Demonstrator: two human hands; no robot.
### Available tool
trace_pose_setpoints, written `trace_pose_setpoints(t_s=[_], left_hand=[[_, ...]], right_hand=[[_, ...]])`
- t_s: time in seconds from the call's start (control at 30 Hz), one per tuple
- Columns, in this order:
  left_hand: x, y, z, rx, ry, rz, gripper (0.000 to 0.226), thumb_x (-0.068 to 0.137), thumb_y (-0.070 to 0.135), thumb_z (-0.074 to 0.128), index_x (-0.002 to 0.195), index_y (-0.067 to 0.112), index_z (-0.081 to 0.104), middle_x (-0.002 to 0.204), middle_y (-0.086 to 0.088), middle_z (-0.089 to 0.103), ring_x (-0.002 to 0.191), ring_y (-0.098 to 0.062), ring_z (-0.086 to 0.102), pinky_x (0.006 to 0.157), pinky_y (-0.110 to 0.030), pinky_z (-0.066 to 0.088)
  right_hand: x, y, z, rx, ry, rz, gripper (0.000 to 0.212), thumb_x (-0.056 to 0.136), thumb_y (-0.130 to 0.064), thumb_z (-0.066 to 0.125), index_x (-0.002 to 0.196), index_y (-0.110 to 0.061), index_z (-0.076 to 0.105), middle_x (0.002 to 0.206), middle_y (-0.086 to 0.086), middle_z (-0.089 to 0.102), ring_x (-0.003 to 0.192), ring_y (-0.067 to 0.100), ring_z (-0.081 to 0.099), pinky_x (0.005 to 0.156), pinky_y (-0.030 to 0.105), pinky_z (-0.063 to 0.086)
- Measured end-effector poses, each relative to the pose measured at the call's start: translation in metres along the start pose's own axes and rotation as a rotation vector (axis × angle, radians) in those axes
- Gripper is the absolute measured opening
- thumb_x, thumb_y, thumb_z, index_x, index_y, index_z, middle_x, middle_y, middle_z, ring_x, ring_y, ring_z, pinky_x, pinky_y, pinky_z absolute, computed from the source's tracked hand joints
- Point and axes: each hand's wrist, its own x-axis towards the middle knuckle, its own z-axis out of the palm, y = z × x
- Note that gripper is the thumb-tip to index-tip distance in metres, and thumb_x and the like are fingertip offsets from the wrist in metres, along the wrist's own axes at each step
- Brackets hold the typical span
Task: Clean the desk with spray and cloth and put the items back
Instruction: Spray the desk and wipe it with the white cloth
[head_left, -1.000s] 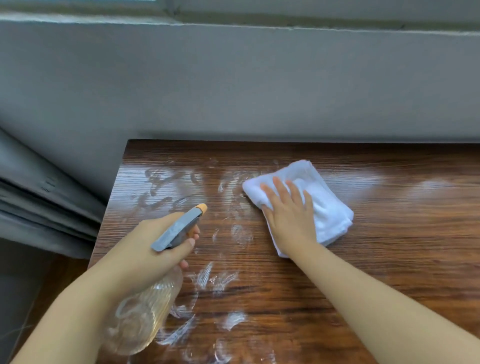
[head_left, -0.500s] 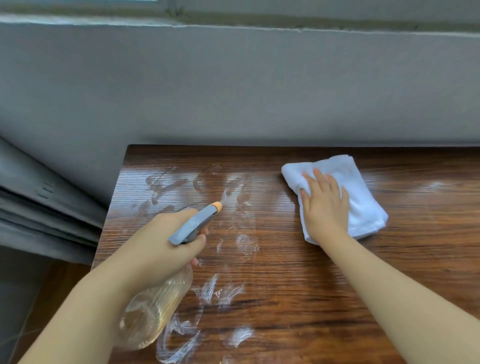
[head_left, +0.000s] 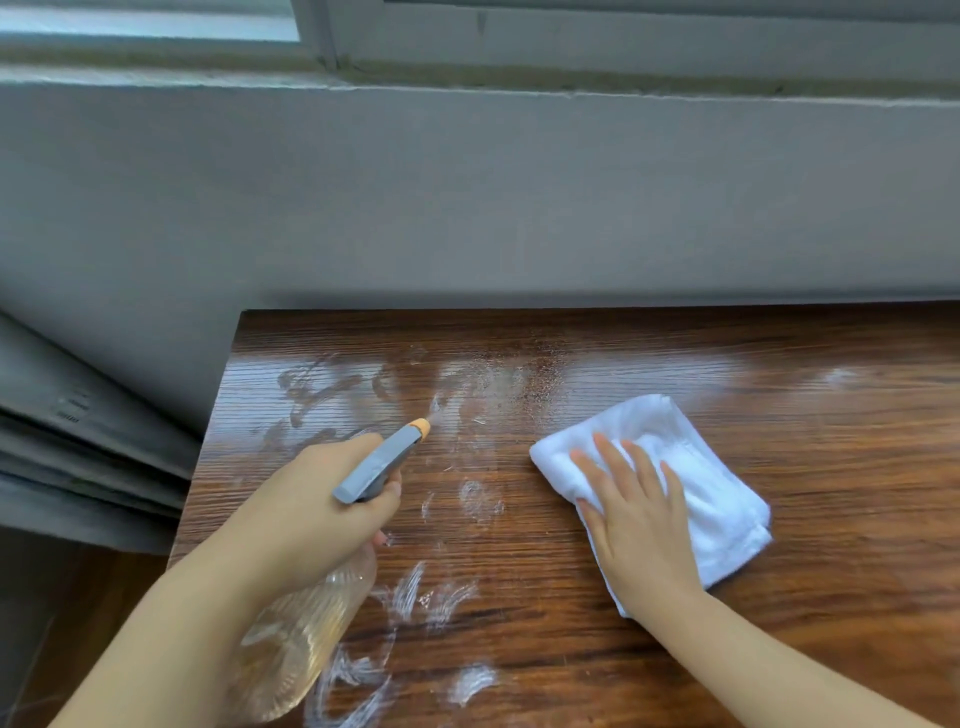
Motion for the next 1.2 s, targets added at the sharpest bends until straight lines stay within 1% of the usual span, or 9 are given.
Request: trace_pose_setpoints(t_s=[0.13,0.27,0.37,0.43,0.63,0.87,0.97,1.07,1.2], left_hand=[[0.002,-0.004,0.000,-0.021,-0.018,-0.011,0.011,0.095,0.026,0.058,0.091,0.017,0.059,0.081,-0.002,0.070,0.065,-0.006,0.073,0.073,-0.038,0.055],[0.002,-0.007,-0.002,-0.066,-0.055,-0.008,0.004,0.095,0.027,0.059,0.093,0.028,0.063,0.093,0.002,0.074,0.066,-0.008,0.074,0.081,-0.043,0.057],[0.002,-0.011,-0.003,-0.097,-0.050,-0.008,0.006,0.095,0.027,0.060,0.095,0.031,0.063,0.095,0.002,0.075,0.067,-0.009,0.074,0.082,-0.042,0.058],[0.003,-0.014,-0.004,-0.108,-0.041,-0.019,0.006,0.095,0.027,0.060,0.095,0.032,0.064,0.095,0.003,0.075,0.067,-0.009,0.074,0.082,-0.042,0.058],[0.004,-0.019,-0.007,-0.135,-0.030,-0.031,0.006,0.094,0.026,0.061,0.094,0.031,0.064,0.093,0.003,0.074,0.068,-0.011,0.075,0.082,-0.043,0.058],[-0.008,-0.019,-0.015,-0.175,0.027,-0.001,0.006,0.093,0.028,0.063,0.095,0.032,0.066,0.094,0.002,0.074,0.069,-0.010,0.075,0.078,-0.038,0.058],[-0.014,-0.020,-0.016,-0.169,0.042,0.004,0.006,0.093,0.027,0.063,0.094,0.032,0.066,0.093,0.004,0.075,0.068,-0.010,0.075,0.077,-0.038,0.057],[-0.018,-0.020,-0.015,-0.193,0.053,0.014,0.007,0.092,0.025,0.064,0.092,0.032,0.067,0.093,0.004,0.075,0.068,-0.012,0.075,0.080,-0.042,0.057],[-0.021,-0.022,-0.016,-0.222,0.050,0.027,0.010,0.092,0.026,0.064,0.089,0.036,0.066,0.093,0.005,0.074,0.068,-0.013,0.075,0.078,-0.039,0.057]], right_hand=[[0.018,-0.010,0.000,-0.010,-0.046,-0.022,0.044,0.092,-0.037,0.034,0.134,-0.030,0.043,0.148,0.000,0.042,0.133,0.027,0.036,0.105,0.050,0.025],[0.066,-0.032,0.003,0.007,-0.098,-0.036,0.047,0.095,-0.039,0.028,0.138,-0.029,0.044,0.151,-0.001,0.039,0.137,0.028,0.034,0.107,0.051,0.019],[0.111,-0.047,0.004,0.037,-0.123,-0.032,0.051,0.099,-0.042,0.017,0.146,-0.031,0.034,0.158,-0.003,0.025,0.144,0.026,0.019,0.113,0.051,0.013],[0.140,-0.052,0.008,0.040,-0.114,-0.026,0.048,0.102,-0.041,0.021,0.148,-0.033,0.028,0.160,-0.004,0.018,0.146,0.023,0.012,0.115,0.050,0.009],[0.183,-0.051,0.017,0.095,-0.016,0.062,0.044,0.101,-0.039,0.030,0.145,-0.032,0.034,0.157,-0.004,0.024,0.144,0.022,0.017,0.114,0.049,0.011],[0.162,-0.012,0.012,0.119,0.009,0.220,0.044,0.101,-0.037,0.032,0.144,-0.028,0.039,0.156,-0.002,0.028,0.142,0.026,0.022,0.112,0.051,0.016],[0.124,0.002,0.007,0.076,-0.022,0.215,0.045,0.101,-0.038,0.030,0.144,-0.027,0.039,0.155,0.000,0.030,0.141,0.028,0.026,0.112,0.051,0.020],[0.078,-0.003,0.004,0.060,-0.042,0.202,0.055,0.095,-0.044,0.020,0.140,-0.027,0.046,0.152,0.001,0.037,0.138,0.029,0.033,0.108,0.052,0.024],[0.031,-0.027,0.002,0.051,-0.011,0.134,0.051,0.092,-0.043,0.030,0.133,-0.026,0.053,0.145,0.003,0.048,0.131,0.032,0.040,0.099,0.054,0.034]])
